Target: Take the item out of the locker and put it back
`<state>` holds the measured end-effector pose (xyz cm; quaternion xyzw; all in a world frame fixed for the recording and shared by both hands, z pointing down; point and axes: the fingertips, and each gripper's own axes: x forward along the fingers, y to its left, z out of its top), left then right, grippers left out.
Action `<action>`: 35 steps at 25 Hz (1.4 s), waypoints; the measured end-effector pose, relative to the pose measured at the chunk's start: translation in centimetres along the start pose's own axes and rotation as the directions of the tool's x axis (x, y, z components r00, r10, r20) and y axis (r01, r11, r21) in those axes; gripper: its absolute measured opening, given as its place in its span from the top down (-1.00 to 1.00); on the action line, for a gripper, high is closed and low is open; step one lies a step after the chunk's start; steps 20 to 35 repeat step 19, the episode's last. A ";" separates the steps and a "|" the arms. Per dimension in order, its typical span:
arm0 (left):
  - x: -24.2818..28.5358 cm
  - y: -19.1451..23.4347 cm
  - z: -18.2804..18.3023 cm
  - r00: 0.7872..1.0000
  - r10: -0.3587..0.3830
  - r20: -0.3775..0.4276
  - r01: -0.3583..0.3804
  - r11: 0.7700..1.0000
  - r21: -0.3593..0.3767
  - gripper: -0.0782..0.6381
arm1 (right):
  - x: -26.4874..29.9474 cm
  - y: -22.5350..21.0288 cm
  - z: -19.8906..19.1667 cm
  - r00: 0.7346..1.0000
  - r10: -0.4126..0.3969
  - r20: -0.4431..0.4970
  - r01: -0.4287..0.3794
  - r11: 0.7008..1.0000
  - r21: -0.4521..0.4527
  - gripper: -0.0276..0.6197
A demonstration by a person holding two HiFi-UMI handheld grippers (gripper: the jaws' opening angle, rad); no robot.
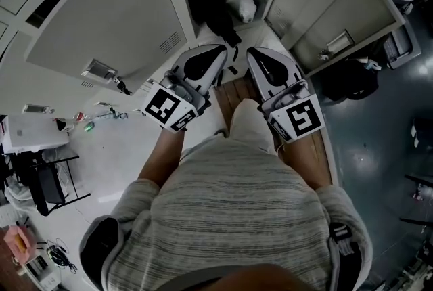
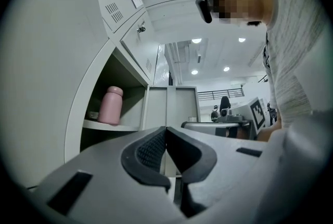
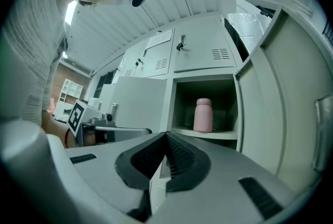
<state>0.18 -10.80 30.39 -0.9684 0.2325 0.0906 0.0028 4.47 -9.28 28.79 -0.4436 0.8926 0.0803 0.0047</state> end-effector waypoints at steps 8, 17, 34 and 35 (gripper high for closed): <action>0.5 -0.8 -0.4 0.999 -0.038 0.006 0.038 0.999 -0.016 0.76 | -0.7 -0.1 -0.1 1.000 -0.008 -0.008 0.008 1.000 0.006 0.84; 0.3 -0.3 -0.4 0.999 -0.044 0.010 0.045 0.999 -0.027 0.76 | 0.0 0.3 -0.1 1.000 -0.001 -0.020 0.001 1.000 0.018 0.84; 0.2 -0.1 -0.4 0.999 -0.044 0.010 0.044 0.999 -0.028 0.76 | 0.1 0.4 -0.1 1.000 0.000 -0.022 0.000 1.000 0.021 0.84; 0.2 -0.1 -0.4 0.999 -0.044 0.010 0.044 0.999 -0.028 0.76 | 0.1 0.4 -0.1 1.000 0.000 -0.022 0.000 1.000 0.021 0.84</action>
